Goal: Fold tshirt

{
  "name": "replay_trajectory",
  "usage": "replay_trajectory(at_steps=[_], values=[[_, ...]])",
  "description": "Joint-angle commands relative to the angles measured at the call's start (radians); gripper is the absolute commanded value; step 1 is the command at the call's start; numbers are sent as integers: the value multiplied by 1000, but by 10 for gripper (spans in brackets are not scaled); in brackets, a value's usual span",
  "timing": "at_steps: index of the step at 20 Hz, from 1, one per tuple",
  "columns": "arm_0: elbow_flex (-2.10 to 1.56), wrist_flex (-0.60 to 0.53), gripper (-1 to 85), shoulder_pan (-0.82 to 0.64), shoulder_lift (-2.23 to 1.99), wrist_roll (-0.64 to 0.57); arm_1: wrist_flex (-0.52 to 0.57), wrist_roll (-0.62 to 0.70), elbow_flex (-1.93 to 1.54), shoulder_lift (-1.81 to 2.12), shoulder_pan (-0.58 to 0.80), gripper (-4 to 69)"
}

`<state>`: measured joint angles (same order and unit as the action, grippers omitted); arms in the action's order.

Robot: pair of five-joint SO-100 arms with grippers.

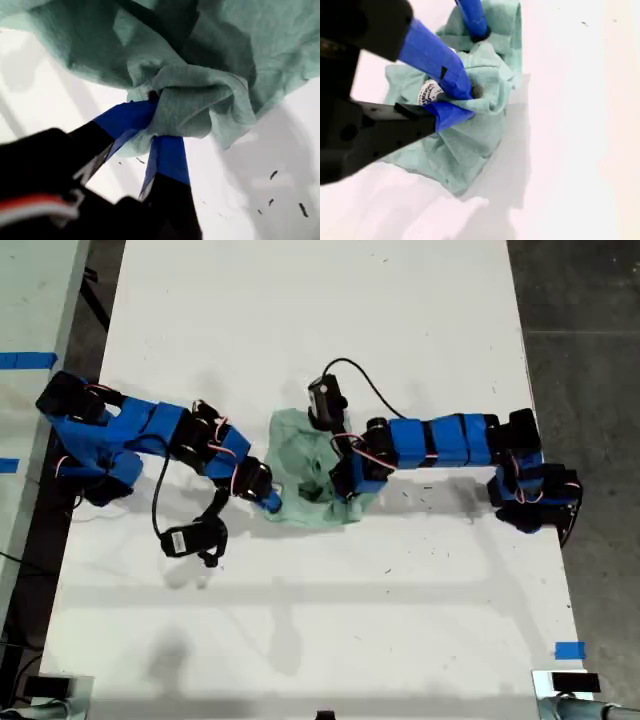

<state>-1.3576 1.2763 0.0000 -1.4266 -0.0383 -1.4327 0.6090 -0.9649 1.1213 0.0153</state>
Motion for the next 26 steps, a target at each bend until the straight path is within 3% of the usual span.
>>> replay_trajectory(at_steps=[1, 9, 10, 11, 12, 13, 15, 20, 24, 26], values=[[0, 6, 1, -138, -75, -98, 2, 72, 66, 87, 100, -6], [-57, 8, 3, -367, -37, -247, -2, 160, 46, 74, 264, -8], [-58, 17, 75, -385, -43, -256, -14, 153, 46, 74, 281, -3], [-58, 37, 235, -410, -55, -270, -40, 155, 48, 81, 304, 160], [-55, 91, 310, -456, -71, -276, -75, 166, 48, 95, 342, 225], [-71, 126, 333, -515, -110, -291, -120, 187, 48, 123, 391, 256], [-126, 141, 347, -673, -249, -377, -178, 291, 48, 196, 512, 454], [-187, 187, 339, -1068, -528, -571, -224, 474, -173, 566, 867, 373], [-370, 160, 308, -1089, -765, -581, -224, 491, -548, 933, 957, 342], [-546, 112, 222, -1035, -968, -563, -222, 436, -739, 1115, 917, 329]])
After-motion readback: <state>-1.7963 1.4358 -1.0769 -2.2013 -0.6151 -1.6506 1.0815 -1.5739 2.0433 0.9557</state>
